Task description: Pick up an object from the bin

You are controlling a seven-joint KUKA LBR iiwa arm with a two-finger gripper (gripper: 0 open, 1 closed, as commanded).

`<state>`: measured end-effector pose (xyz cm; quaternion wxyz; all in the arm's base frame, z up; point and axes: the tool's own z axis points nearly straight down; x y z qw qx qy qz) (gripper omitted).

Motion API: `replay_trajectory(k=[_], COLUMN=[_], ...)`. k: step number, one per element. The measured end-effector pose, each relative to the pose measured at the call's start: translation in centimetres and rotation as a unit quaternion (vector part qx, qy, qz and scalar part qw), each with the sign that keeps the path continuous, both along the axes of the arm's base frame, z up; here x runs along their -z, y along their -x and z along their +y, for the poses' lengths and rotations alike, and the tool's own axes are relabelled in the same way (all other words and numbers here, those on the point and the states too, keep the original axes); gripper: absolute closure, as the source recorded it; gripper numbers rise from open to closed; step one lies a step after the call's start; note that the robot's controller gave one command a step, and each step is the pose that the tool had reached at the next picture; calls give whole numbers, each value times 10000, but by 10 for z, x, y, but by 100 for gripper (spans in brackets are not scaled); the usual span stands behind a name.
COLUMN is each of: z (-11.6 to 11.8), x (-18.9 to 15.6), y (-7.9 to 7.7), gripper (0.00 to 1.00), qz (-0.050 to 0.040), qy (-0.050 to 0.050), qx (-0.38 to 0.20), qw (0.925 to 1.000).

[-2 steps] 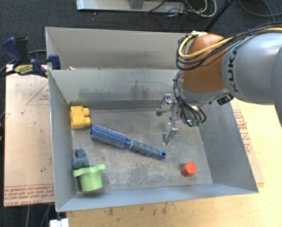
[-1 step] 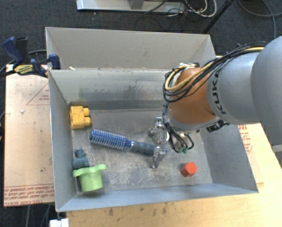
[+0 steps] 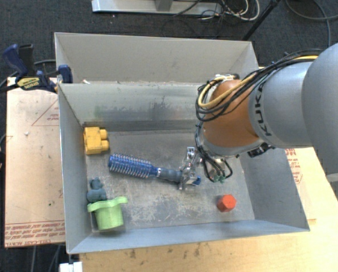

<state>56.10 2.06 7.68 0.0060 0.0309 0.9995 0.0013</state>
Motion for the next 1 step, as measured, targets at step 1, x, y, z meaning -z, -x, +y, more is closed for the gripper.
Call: replay_trajectory(k=[1], z=[-10], x=[-229], y=[10], gripper=[100], qz=[12], qy=[24], qx=[-1319], qw=[9913])
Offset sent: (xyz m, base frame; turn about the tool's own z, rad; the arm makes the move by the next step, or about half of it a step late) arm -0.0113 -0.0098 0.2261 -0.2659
